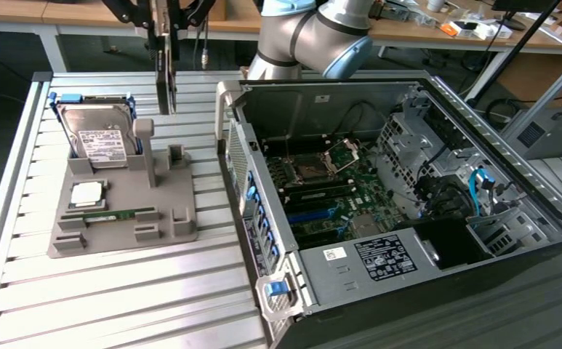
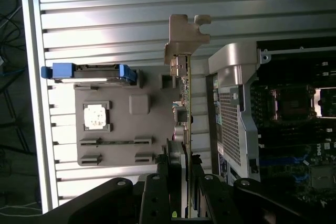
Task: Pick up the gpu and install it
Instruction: 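Pick up the gpu and move the gpu toward the slot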
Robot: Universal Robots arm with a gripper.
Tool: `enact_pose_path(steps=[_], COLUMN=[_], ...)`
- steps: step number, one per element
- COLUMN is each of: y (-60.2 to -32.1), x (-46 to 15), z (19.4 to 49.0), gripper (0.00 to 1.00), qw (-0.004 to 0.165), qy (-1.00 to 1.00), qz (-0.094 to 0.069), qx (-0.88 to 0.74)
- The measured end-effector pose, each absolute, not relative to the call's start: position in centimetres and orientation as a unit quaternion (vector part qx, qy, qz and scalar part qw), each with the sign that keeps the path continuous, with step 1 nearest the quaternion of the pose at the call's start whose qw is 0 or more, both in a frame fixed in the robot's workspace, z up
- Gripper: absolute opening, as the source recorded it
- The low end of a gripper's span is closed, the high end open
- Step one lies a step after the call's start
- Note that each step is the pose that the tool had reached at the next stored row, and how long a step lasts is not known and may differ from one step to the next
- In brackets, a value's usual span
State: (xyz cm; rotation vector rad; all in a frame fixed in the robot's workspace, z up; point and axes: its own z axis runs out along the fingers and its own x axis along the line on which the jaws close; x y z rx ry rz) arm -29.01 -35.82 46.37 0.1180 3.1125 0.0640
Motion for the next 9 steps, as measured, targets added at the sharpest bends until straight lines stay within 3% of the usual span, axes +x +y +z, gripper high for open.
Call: enact_pose_path(steps=[9], y=[-35.82], x=[-29.01], z=[47.14], gripper=[0.27], qw=[0.013], qy=[0.999], qz=[0.021], qx=[0.038])
